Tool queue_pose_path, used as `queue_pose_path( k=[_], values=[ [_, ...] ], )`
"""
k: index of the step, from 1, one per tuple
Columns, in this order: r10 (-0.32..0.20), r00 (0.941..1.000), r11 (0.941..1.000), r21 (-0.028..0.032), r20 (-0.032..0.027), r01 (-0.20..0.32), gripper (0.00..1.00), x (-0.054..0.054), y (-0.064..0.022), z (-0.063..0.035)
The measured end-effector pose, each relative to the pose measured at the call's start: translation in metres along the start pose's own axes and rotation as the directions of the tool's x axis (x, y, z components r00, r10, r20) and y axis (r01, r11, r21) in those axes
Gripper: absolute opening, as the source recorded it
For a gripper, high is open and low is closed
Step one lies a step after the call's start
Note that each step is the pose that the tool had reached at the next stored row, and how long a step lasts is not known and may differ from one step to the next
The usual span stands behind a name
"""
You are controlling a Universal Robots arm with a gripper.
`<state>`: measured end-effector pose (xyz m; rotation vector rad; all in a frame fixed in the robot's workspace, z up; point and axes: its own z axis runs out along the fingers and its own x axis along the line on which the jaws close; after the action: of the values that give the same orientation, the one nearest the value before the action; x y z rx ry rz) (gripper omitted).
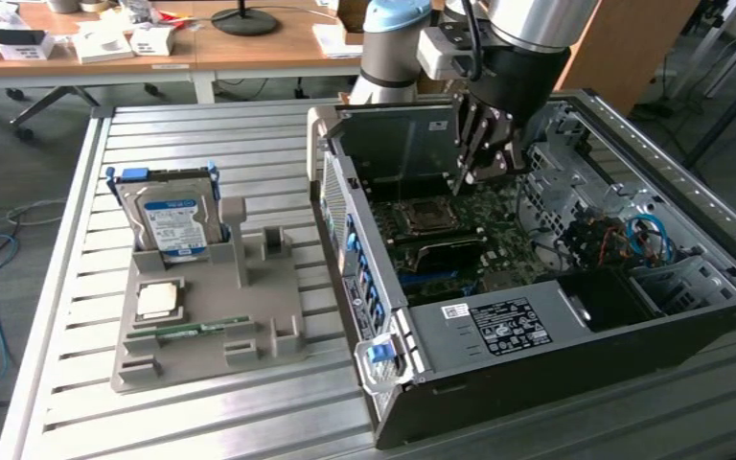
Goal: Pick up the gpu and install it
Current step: 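Press down on the gpu until it lock into place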
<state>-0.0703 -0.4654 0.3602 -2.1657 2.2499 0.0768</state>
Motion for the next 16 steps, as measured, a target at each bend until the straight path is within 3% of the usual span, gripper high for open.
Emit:
queue_pose_path(
  k=[16],
  values=[
    [0.000, 1.0000, 1.0000, 0.0001, 0.0002, 0.000, 0.11, 0.001, -0.0007, 0.0272]
  ],
)
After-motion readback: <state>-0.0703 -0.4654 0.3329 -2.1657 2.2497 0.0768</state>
